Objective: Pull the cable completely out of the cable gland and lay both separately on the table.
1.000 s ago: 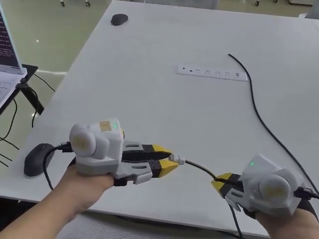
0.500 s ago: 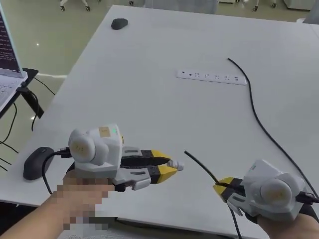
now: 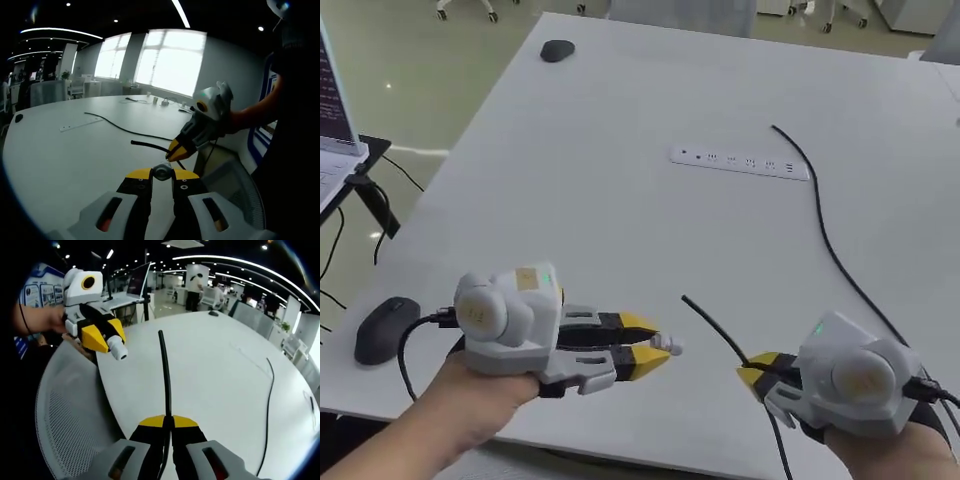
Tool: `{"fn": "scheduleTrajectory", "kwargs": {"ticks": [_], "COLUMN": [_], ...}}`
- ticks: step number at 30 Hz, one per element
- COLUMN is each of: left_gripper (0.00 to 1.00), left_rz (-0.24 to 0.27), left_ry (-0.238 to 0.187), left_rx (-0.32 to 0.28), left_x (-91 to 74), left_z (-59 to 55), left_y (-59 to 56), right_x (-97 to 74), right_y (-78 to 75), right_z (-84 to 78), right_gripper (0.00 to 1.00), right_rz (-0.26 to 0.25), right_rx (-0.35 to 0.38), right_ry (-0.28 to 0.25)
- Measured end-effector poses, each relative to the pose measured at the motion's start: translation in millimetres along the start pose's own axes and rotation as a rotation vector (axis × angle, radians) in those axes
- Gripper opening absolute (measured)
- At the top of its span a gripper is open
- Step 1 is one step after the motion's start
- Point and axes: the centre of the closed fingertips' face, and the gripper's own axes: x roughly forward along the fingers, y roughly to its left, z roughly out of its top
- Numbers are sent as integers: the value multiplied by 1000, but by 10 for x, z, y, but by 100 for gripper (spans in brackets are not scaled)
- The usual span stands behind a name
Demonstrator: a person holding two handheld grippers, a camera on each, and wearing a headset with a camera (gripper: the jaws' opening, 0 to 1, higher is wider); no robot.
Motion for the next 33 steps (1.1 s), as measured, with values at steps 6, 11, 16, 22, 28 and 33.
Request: {"fn": "scheduleTrajectory", "kwargs": {"ticks": [6,11,16,22,28,33], "left_gripper": [15,15,15,15,15,15], "left_rz": [-1,4,12,20,28,37], "left_ry": [-14,-18,-25,-27,-23,-18], "left_rx": [-31,-40,-52,-59,-64,-83], "left_x": [-48,-88,-141,-217,-320,-423], "left_z": [-51,-107,-139,-190,-306,-396], "left_y": [35,69,139,224,307,402], "right_x": [87,183,271,394,561,742], "right_y": [-26,-29,-43,-49,-82,-106], "right_z": [174,305,419,467,562,664], "right_gripper": [0,0,0,0,0,0], "right_rz": [5,14,14,18,15,16], "right_rx": [-25,-35,-54,-63,-44,-54], "right_ry": [0,5,13,36,50,66]}}
